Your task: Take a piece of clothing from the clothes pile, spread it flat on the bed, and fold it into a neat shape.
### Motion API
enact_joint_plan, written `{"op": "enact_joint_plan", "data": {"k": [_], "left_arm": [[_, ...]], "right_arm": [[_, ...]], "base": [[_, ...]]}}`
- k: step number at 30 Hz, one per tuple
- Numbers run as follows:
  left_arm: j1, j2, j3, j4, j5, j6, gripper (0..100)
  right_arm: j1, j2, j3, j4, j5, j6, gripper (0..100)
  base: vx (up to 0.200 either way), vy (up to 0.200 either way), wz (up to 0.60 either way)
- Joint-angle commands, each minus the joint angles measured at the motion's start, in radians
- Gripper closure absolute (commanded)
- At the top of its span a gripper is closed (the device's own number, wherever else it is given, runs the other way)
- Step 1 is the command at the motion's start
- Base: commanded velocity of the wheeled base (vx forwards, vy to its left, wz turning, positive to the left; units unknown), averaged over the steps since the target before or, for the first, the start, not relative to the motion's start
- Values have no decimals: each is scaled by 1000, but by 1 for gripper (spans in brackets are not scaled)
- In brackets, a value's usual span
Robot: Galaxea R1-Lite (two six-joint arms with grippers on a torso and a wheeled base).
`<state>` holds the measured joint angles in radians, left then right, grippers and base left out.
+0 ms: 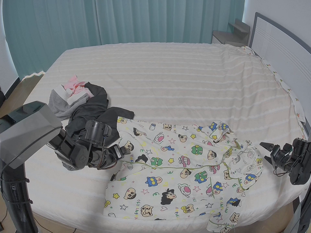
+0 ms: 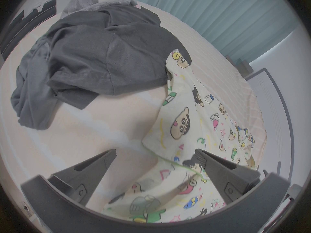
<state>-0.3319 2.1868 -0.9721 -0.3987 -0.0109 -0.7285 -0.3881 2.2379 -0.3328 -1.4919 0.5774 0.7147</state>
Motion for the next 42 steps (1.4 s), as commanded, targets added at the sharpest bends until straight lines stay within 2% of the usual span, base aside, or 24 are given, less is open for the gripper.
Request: {"op": "enact_joint_plan", "data": {"k": [1, 9, 10, 17, 22, 42], "left_arm": [[8, 76, -66, -2, -1, -22, 0], [-2, 126, -140, -2, 6, -69, 0], [-2, 133, -145, -2, 6, -72, 100], [-2, 149, -157, -2, 25, -78, 100], [-2, 142, -149, -2, 75, -77, 100], [-9, 65, -54, 1, 107, -80, 100]], "right_arm": [[3, 5, 3, -1, 1, 0, 0], [8, 5, 3, -1, 1, 0, 0], [11, 5, 3, -1, 1, 0, 0], [14, 6, 4, -1, 1, 0, 0], [14, 6, 6, -1, 1, -1, 0], [14, 11, 12, -2, -1, -6, 0]], "base": [[0, 0, 0], [0, 0, 0], [0, 0, 0], [0, 0, 0], [0, 0, 0], [0, 0, 0]]}}
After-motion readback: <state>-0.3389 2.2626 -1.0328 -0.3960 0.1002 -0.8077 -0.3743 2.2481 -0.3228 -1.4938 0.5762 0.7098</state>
